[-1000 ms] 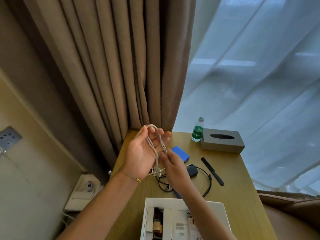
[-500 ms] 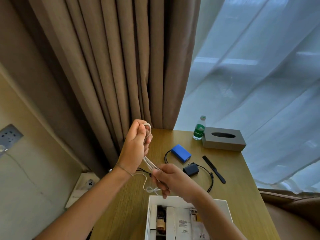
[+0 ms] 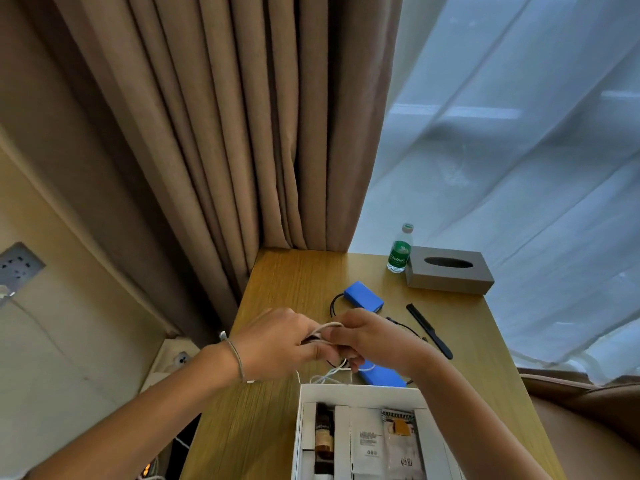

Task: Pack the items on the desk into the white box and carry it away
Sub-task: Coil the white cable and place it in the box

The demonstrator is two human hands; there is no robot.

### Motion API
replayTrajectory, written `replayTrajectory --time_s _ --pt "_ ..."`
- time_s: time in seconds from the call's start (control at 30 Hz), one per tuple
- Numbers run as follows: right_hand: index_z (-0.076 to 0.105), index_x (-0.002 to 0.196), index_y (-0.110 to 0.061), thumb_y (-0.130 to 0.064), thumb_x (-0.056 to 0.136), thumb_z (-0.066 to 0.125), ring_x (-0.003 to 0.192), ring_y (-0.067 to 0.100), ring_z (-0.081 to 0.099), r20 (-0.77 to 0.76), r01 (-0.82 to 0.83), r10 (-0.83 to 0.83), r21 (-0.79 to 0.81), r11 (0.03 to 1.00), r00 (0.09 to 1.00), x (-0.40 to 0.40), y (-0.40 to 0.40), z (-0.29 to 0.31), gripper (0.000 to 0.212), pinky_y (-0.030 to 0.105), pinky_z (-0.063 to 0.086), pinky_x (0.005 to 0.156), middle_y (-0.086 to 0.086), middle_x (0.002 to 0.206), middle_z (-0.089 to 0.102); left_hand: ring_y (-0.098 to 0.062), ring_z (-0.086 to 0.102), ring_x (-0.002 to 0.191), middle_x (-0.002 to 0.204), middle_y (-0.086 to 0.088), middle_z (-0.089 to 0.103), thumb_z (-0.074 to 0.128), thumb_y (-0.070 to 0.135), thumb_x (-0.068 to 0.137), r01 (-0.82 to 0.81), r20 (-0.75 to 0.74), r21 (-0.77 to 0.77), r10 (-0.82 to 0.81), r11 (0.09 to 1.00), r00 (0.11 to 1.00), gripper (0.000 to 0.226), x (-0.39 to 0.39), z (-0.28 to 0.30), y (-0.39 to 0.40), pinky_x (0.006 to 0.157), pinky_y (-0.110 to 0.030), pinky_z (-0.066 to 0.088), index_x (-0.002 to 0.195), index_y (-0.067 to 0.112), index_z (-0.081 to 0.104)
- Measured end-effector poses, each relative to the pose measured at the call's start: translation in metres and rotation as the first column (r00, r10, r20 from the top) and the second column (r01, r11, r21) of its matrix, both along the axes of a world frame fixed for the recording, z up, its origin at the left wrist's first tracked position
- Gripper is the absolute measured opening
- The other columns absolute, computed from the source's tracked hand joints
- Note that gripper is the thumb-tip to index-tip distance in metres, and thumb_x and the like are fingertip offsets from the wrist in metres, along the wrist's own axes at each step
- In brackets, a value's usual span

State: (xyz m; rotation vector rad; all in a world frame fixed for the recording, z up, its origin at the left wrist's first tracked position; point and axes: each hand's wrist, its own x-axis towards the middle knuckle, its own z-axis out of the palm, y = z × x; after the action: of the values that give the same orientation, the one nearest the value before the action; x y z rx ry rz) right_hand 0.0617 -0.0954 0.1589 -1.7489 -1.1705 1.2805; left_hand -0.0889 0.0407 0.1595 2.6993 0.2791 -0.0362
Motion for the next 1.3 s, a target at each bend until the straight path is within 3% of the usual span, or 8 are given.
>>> replayTrajectory --time_s 0.17,0.3,0.47,0.7,0.83,1.0,1.13,1.3 --pt "0.074 0.088 -0.022 -0.03 0.099 0.058 0.057 0.012 0.039 -0.263 0.096 -0.04 0.206 0.974 0.964 0.016 -0.005 0.0 0.021 0.027 0.042 0.063 -0.007 0.061 0.041 -0.007 0.042 0.048 0.055 0.008 0.049 0.045 0.066 0.094 -0.134 0.243 -0.359 0.231 0.924 0.942 0.048 -0.008 -0.007 0.002 0.047 -0.024 0.034 0.064 0.029 0.054" --pt "0.072 0.083 -0.015 -0.029 0.106 0.048 0.053 0.011 0.037 -0.335 0.308 -0.223 0.224 0.925 0.915 0.002 0.01 -0.016 0.036 0.023 0.041 0.057 -0.009 0.056 0.04 -0.019 0.072 0.072 0.078 -0.008 0.075 0.045 0.045 0.1 -0.195 0.214 -0.873 0.71 0.447 0.671 0.044 -0.002 -0.008 -0.002 0.066 -0.033 0.059 0.077 0.01 0.059" --pt "0.067 0.076 -0.016 -0.035 0.106 0.046 0.049 0.008 0.043 -0.311 0.314 -0.255 0.156 0.937 0.915 -0.047 0.031 -0.04 0.04 0.029 0.042 0.057 -0.012 0.052 0.048 -0.033 0.074 0.081 0.086 -0.017 0.075 0.046 0.04 0.102 -0.035 -0.039 -0.999 0.807 -0.022 0.59 0.041 0.008 -0.005 0.001 0.067 -0.038 0.062 0.095 0.004 0.065" --pt "0.06 0.063 -0.03 -0.043 0.102 0.047 0.057 0.011 0.048 0.0 0.094 -0.094 0.073 0.993 0.996 -0.068 0.018 -0.048 0.044 0.037 0.048 0.065 -0.013 0.054 0.05 -0.012 0.04 0.052 0.057 0.008 0.043 0.038 0.036 0.107 -0.194 0.257 -0.892 0.811 0.408 0.525 0.036 0.003 0.002 0.027 0.053 -0.029 0.043 0.085 0.016 0.059" --pt "0.063 0.069 -0.035 -0.036 0.098 0.051 0.061 0.009 0.048 -0.072 0.026 -0.019 0.105 0.994 0.997 -0.047 0.006 -0.011 0.032 0.03 0.044 0.066 -0.017 0.06 0.054 -0.005 0.049 0.061 0.068 0.007 0.061 0.03 0.052 0.104 -0.405 0.298 -0.59 0.655 0.698 0.695 0.043 -0.011 -0.007 0.013 0.067 -0.031 0.048 0.096 0.028 0.065" --pt "0.059 0.076 -0.015 -0.021 0.101 0.051 0.051 0.007 0.036 -0.291 0.194 -0.115 0.262 0.945 0.95 -0.009 0.008 0.036 0.027 0.02 0.039 0.058 -0.013 0.056 0.041 -0.003 0.049 0.055 0.068 0.017 0.058 0.014 0.088 0.079 -0.207 0.271 -0.434 0.345 0.877 0.899 0.081 -0.016 -0.008 -0.011 0.054 -0.024 0.039 0.078 0.02 0.057" --pt "0.055 0.078 -0.009 -0.015 0.106 0.047 0.049 0.009 0.034 -0.313 0.324 -0.226 0.309 0.894 0.923 -0.003 0.013 0.031 0.03 0.023 0.043 0.056 -0.009 0.054 0.037 -0.005 0.032 0.042 0.051 0.011 0.041 0.038 0.077 0.086 -0.23 0.32 -0.494 0.422 0.838 0.848 0.067 -0.014 -0.012 -0.02 0.042 -0.021 0.026 0.076 0.015 0.063" --pt "0.058 0.078 -0.012 -0.02 0.106 0.048 0.049 0.013 0.041 -0.259 0.375 -0.312 0.251 0.892 0.914 -0.029 0.018 -0.001 0.03 0.025 0.042 0.049 -0.009 0.053 0.045 -0.009 0.041 0.049 0.058 0.003 0.046 0.043 0.05 0.101 -0.242 0.152 -0.908 0.807 0.342 0.571 0.051 0.003 -0.009 -0.006 0.045 -0.023 0.037 0.089 0.016 0.079"
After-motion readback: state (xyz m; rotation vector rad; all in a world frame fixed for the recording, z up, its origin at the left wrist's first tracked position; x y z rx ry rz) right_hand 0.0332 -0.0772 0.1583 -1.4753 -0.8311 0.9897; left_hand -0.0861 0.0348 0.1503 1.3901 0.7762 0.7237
